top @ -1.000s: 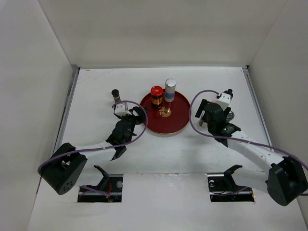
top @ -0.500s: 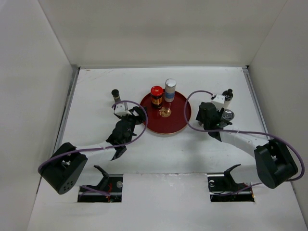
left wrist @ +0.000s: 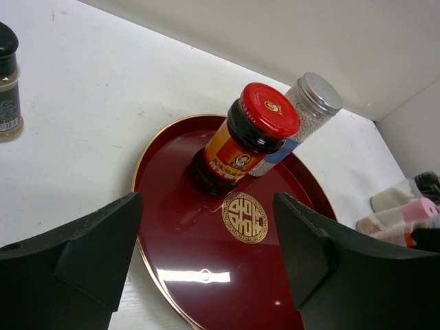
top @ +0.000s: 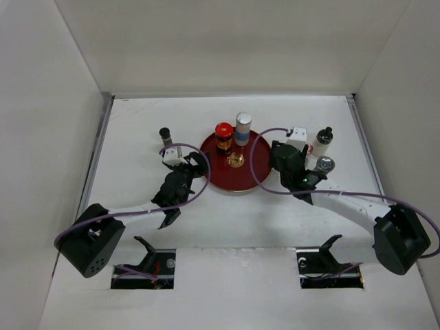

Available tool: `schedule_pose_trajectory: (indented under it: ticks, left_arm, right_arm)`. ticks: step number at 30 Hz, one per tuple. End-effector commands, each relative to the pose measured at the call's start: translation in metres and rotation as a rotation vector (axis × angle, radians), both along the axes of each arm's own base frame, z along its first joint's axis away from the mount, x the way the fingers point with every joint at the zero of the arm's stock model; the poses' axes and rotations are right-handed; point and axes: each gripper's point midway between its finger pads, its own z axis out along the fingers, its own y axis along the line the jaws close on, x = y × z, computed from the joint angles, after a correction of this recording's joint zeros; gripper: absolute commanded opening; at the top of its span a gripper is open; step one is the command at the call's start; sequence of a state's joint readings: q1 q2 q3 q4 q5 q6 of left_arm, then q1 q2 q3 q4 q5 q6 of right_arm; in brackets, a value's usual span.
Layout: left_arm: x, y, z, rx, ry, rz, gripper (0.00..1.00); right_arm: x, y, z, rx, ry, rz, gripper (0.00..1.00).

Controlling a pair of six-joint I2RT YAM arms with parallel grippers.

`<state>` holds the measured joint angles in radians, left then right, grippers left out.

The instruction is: Organize the condiment bottles

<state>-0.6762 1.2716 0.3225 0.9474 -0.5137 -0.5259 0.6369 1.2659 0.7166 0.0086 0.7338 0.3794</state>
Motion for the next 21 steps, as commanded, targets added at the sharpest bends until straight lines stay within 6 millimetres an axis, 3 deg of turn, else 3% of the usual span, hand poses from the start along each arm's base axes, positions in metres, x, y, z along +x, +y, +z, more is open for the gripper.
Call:
schedule_pose_trajectory:
  ticks: [1,5,8,14,21]
  left_arm:
    - [0.001,-0.002,0.014,-0.049,-0.044,-0.007,0.75]
    - [0.001,-0.001,0.013,-0.048,-0.043,-0.006,0.75]
    - [0.001,-0.002,0.012,-0.047,-0.041,-0.007,0.75]
    - [0.001,0.000,0.012,-0.047,-0.042,-0.004,0.76]
    - [0.002,0.000,0.012,-0.047,-0.042,-0.004,0.76]
  right_arm:
    - [0.037,0.032,0.074,0.121,-0.215,0.033,0.49]
    - [0.064,0.068,0.076,0.161,-0.217,0.117,0.49]
    - [0.087,0.081,0.073,0.160,-0.213,0.135,0.50]
    - [0.121,0.084,0.051,0.185,-0.186,0.144,0.50]
    - [0.139,0.083,0.027,0.181,-0.150,0.139,0.53]
